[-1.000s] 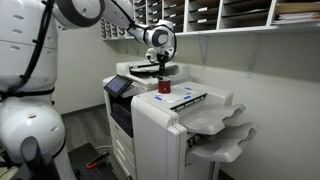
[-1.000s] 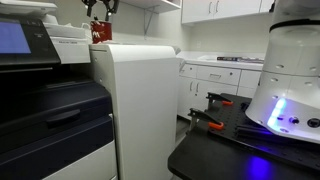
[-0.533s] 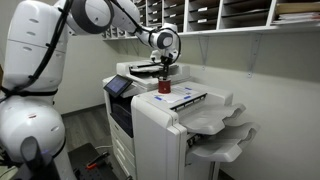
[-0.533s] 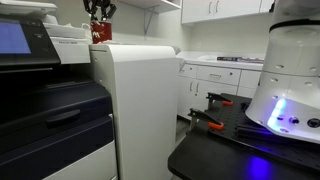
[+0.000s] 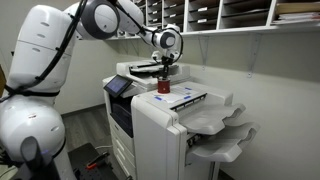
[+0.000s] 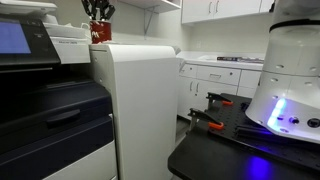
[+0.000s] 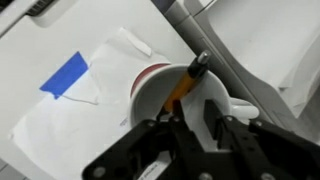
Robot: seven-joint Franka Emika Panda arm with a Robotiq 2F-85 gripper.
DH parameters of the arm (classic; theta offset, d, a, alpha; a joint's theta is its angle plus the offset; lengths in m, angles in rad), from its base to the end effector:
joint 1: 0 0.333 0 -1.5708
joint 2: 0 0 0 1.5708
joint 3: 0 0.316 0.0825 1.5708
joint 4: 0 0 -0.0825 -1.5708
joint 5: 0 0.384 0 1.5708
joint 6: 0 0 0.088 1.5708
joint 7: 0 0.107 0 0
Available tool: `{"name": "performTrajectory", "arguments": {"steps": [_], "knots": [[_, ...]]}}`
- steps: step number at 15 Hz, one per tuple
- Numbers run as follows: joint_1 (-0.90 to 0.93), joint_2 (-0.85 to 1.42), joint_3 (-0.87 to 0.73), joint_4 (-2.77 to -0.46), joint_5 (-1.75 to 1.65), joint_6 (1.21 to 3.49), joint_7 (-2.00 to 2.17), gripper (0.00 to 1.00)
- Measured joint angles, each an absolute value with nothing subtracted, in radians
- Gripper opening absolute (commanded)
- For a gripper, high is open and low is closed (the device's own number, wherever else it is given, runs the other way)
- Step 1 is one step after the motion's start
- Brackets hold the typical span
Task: Pick up the pen from the mug cup and put it on top of the photocopying machine.
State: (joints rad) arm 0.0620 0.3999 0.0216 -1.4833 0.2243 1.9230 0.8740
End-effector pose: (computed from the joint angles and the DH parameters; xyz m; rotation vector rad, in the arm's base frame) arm 0.6790 0.0704 0.4509 -2.6563 1.2275 0.0975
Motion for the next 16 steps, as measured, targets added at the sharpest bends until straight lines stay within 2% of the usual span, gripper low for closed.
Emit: {"name": "performTrajectory", "arguments": {"steps": [1, 5, 11, 12, 13, 14, 16], "knots": [[0.062, 0.406, 0.021, -1.473, 0.226, 1.908, 0.874, 0.37], [0.066, 0.413, 0.02, -1.458, 0.227, 1.895, 0.874, 0.54], [0.083, 0.411, 0.019, -1.462, 0.227, 1.895, 0.875, 0.37], [0.085, 0.411, 0.019, -1.463, 0.227, 1.895, 0.879, 0.3], [0.087, 0.41, 0.018, -1.464, 0.226, 1.894, 0.884, 0.13], [0.088, 0.41, 0.018, -1.465, 0.226, 1.893, 0.889, 0.11], [0.089, 0.409, 0.017, -1.465, 0.225, 1.891, 0.89, 0.0]]}}
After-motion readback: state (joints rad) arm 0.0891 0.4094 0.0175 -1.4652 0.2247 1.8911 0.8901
